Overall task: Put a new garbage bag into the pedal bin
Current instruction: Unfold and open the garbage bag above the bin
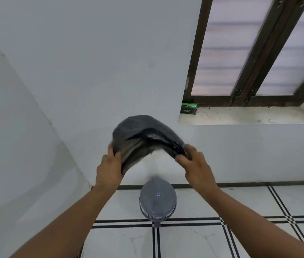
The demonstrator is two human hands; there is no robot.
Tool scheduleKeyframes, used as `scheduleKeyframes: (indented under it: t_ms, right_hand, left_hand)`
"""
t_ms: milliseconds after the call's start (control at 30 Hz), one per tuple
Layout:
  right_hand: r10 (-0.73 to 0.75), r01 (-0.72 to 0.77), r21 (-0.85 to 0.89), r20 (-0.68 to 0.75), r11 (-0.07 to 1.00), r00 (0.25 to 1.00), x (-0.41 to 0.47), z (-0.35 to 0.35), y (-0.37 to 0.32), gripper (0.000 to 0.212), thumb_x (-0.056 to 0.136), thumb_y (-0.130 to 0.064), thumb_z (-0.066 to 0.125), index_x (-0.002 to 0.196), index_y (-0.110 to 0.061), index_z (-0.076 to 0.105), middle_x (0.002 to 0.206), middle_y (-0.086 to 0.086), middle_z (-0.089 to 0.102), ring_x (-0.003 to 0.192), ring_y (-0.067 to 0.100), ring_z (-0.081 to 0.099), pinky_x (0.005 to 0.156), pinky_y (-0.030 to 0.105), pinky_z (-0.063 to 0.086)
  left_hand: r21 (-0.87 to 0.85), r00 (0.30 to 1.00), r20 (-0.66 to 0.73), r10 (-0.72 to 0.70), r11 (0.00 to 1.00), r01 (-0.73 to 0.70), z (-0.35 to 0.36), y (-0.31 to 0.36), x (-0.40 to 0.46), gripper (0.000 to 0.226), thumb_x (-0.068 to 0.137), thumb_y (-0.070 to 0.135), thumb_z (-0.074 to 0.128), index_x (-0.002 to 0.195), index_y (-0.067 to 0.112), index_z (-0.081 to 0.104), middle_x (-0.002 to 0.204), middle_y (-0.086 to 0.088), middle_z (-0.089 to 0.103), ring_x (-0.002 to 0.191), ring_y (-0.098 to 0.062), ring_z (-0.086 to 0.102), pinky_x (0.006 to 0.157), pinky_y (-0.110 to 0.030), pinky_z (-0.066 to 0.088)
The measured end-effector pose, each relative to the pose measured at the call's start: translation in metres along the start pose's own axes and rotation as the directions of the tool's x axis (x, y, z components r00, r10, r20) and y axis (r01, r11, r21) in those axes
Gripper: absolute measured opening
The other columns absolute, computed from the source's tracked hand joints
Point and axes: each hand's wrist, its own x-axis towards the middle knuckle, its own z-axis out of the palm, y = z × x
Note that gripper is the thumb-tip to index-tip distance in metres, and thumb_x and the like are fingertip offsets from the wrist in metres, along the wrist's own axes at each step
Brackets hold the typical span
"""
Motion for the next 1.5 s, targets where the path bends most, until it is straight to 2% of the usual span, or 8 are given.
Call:
scheduleKeyframes:
  t_ms: [100, 167, 433, 600, 933, 1100, 1267, 1500]
  right_hand:
    - [0.202, -0.122, -0.164, 0.687, 0.979, 0.698, -0.018, 0.017, 0.003, 0.037, 0.092, -0.009, 0.049, 0.117, -0.026, 0.069, 0.129, 0.005, 0.061, 0.110, 0.033, 0.062, 0.084, 0.038, 0.056]
    - [0.224, -0.193, -0.139, 0.810, 0.971, 0.542, -0.020, 0.020, -0.001, 0.039, 0.088, -0.009, 0.048, 0.120, -0.017, 0.069, 0.120, 0.008, 0.065, 0.110, 0.032, 0.067, 0.088, 0.037, 0.057]
    - [0.230, -0.557, 0.251, 0.722, 0.792, 0.653, 0.013, 0.022, -0.037, 0.031, 0.071, 0.007, 0.070, 0.087, -0.019, 0.078, 0.086, -0.005, 0.069, 0.080, 0.014, 0.065, 0.053, 0.011, 0.045]
    - [0.255, -0.568, 0.437, 0.590, 0.697, 0.766, 0.023, 0.022, -0.062, 0.032, 0.063, 0.008, 0.075, 0.080, -0.019, 0.081, 0.103, -0.005, 0.063, 0.088, 0.015, 0.065, 0.067, 0.016, 0.056]
    - [0.296, -0.787, 0.546, 0.731, 0.287, 0.615, 0.030, 0.048, -0.088, 0.028, 0.084, -0.041, 0.078, 0.094, -0.015, 0.072, 0.099, 0.002, 0.076, 0.096, 0.022, 0.072, 0.086, 0.037, 0.058]
    - [0.426, -0.607, 0.313, 0.485, 0.731, 0.764, 0.031, 0.076, -0.087, 0.019, 0.086, -0.020, 0.067, 0.103, -0.016, 0.074, 0.093, 0.004, 0.065, 0.097, 0.027, 0.066, 0.072, 0.024, 0.042]
    - [0.326, -0.540, 0.326, 0.526, 0.776, 0.786, 0.033, 0.094, -0.084, 0.071, 0.076, -0.030, 0.085, 0.137, -0.016, 0.053, 0.120, 0.005, 0.042, 0.108, 0.027, 0.057, 0.098, 0.028, 0.047]
    - [0.395, -0.506, 0.119, 0.483, 0.855, 0.781, 0.031, 0.123, -0.078, 0.043, 0.083, -0.008, 0.064, 0.124, -0.008, 0.052, 0.112, 0.014, 0.057, 0.093, 0.034, 0.064, 0.074, 0.037, 0.052]
  left_hand:
    - [0.172, 0.827, 0.551, -0.114, 0.985, 0.021, 0.030, -0.033, -0.013, 0.076, 0.087, 0.017, 0.066, 0.156, 0.017, 0.032, 0.156, -0.008, 0.018, 0.105, -0.035, 0.067, 0.093, -0.045, 0.057]
    - [0.181, 0.753, 0.645, -0.126, 0.983, 0.010, 0.040, -0.047, -0.017, 0.068, 0.090, 0.029, 0.064, 0.150, 0.014, 0.038, 0.154, -0.008, 0.019, 0.097, -0.029, 0.066, 0.097, -0.043, 0.055]
    - [0.011, 0.923, 0.385, -0.011, 1.000, 0.008, 0.037, -0.061, 0.014, 0.067, 0.084, 0.027, 0.075, 0.142, 0.012, 0.047, 0.163, -0.008, 0.006, 0.073, -0.025, 0.063, 0.075, -0.038, 0.059]
    - [-0.046, 0.955, 0.297, 0.007, 0.999, 0.007, 0.026, -0.063, 0.017, 0.092, 0.079, 0.015, 0.082, 0.155, 0.014, 0.031, 0.166, -0.007, -0.007, 0.064, -0.020, 0.052, 0.069, -0.036, 0.054]
    - [0.079, 0.879, 0.476, 0.014, 0.995, -0.059, 0.044, -0.098, 0.022, 0.111, 0.079, 0.014, 0.081, 0.162, 0.022, 0.007, 0.169, -0.005, -0.012, 0.075, -0.024, 0.055, 0.079, -0.040, 0.059]
    - [0.014, 0.861, 0.508, 0.018, 0.999, -0.029, 0.056, -0.106, 0.028, 0.088, 0.080, 0.015, 0.076, 0.156, 0.021, 0.032, 0.167, -0.003, -0.015, 0.067, -0.024, 0.059, 0.073, -0.038, 0.057]
    - [-0.037, 0.842, 0.539, 0.024, 0.999, -0.005, 0.062, -0.103, 0.040, 0.083, 0.079, 0.016, 0.078, 0.152, 0.023, 0.040, 0.166, -0.002, -0.011, 0.060, -0.018, 0.056, 0.069, -0.034, 0.053]
    - [-0.069, 0.804, 0.594, 0.022, 0.997, 0.023, 0.062, -0.089, 0.052, 0.078, 0.079, 0.015, 0.080, 0.148, 0.020, 0.045, 0.168, -0.003, -0.009, 0.068, -0.022, 0.061, 0.072, -0.034, 0.056]
